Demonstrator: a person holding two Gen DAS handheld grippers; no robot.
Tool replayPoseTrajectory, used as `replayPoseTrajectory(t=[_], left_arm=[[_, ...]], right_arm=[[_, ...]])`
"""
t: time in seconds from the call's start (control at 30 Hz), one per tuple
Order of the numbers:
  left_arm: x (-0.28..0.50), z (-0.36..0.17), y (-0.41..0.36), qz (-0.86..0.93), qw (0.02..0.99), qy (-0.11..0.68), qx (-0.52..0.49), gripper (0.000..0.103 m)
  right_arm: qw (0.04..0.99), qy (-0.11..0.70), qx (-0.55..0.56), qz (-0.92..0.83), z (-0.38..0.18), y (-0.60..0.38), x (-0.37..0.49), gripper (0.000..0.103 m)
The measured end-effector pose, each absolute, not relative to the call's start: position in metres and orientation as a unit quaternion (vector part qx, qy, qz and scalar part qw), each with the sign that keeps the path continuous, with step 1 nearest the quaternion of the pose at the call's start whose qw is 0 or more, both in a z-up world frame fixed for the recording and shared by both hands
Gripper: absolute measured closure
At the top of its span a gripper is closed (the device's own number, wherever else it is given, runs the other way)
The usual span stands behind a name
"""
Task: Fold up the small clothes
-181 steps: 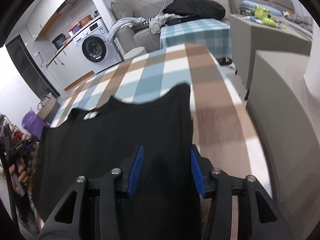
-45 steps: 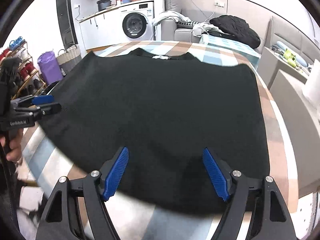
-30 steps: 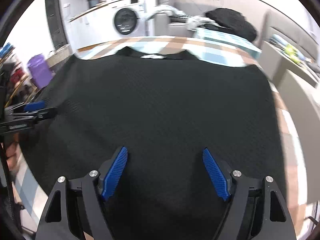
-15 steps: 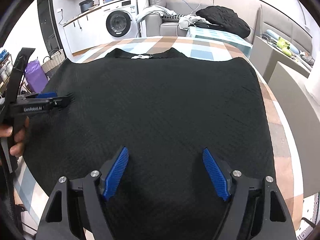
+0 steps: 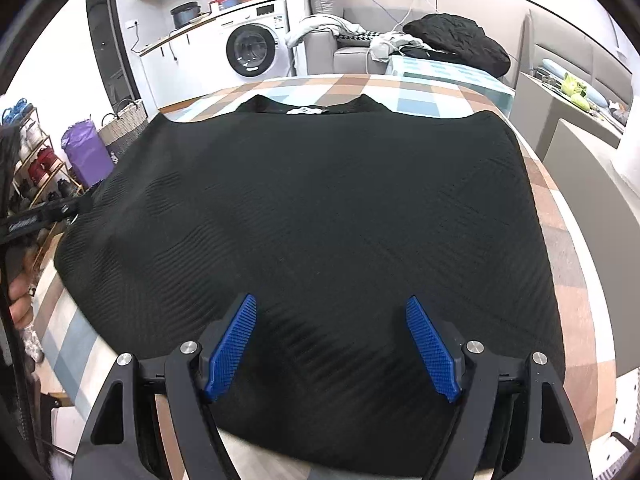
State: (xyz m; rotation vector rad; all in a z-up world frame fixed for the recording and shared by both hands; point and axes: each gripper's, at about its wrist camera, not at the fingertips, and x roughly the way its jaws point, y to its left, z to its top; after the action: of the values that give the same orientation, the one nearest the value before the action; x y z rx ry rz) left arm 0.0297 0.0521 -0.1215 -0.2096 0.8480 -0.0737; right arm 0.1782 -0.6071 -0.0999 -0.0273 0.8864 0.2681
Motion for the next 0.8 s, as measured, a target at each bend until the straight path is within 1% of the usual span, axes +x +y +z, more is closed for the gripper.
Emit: replayPoseTrajectory(t=[0.2, 0.43, 0.63, 0.67, 0.7, 0.73, 0.8], left_arm=[[-0.019, -0.137, 0.086, -0.027, 0.890, 0.406, -0.204, 0.025], [-0.037, -0.153, 0.093, -0.024, 0.875, 0.429, -0.224, 0.026], [-0.020, -0.159, 0.081, -0.002, 0.895, 0.401, -0.195, 0.027], [-0.013, -0.160, 0.077, 0.004, 0.899, 0.396, -0.188, 0.037], [-0.008, -0.160, 0.076, 0.013, 0.901, 0.394, -0.181, 0.049], [-0.003, -0.161, 0.072, 0.020, 0.904, 0.390, -0.175, 0.055], [0.006, -0.161, 0.070, 0.013, 0.905, 0.385, -0.179, 0.082]], right_arm=[[0.892, 0.428, -0.006, 0.147, -0.100, -0.599, 0.171, 0.024], [0.892, 0.426, -0.011, 0.152, -0.100, -0.596, 0.165, 0.023], [0.892, 0.426, -0.014, 0.153, -0.102, -0.593, 0.165, 0.023], [0.891, 0.425, -0.015, 0.155, -0.102, -0.592, 0.165, 0.023], [0.891, 0.425, -0.015, 0.157, -0.102, -0.591, 0.165, 0.023], [0.891, 0.425, -0.016, 0.158, -0.103, -0.591, 0.165, 0.023], [0.892, 0.424, -0.017, 0.158, -0.103, -0.591, 0.165, 0.023]])
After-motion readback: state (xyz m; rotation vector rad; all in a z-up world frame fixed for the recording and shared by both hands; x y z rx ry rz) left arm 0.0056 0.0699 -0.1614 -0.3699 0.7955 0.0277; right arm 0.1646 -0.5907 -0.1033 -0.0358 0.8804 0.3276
